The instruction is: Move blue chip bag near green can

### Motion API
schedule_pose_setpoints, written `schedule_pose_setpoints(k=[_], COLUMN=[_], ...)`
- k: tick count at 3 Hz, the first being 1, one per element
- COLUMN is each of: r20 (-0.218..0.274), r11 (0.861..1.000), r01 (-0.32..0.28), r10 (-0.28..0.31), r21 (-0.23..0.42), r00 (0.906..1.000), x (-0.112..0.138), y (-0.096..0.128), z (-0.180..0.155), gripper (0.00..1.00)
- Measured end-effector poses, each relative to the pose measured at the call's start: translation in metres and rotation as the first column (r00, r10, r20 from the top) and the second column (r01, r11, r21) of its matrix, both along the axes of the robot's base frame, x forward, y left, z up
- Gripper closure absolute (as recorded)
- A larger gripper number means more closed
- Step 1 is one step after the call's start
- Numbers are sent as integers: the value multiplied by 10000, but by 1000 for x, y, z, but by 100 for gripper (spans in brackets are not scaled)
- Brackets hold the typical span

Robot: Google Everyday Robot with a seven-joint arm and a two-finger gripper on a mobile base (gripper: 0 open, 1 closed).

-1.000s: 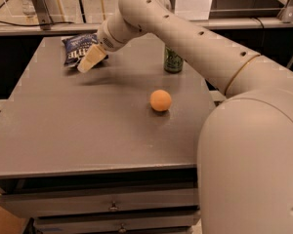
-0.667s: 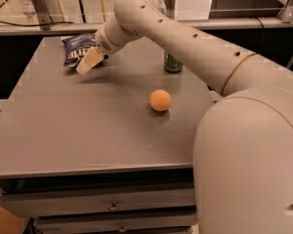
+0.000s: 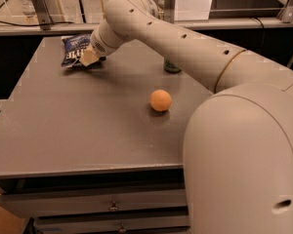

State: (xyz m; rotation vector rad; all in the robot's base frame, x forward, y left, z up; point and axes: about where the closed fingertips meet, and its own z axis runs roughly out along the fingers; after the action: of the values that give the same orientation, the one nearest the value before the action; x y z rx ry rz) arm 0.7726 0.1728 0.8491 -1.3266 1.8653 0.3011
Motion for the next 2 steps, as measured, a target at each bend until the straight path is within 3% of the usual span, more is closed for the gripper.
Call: schedule_pose_setpoints(k=[2], r20=[195], r11=[9997], r01=[238], r10=[-238], r21=[13], r00=[9995], x=[2], y=[-6], z=[11], gripper=[88])
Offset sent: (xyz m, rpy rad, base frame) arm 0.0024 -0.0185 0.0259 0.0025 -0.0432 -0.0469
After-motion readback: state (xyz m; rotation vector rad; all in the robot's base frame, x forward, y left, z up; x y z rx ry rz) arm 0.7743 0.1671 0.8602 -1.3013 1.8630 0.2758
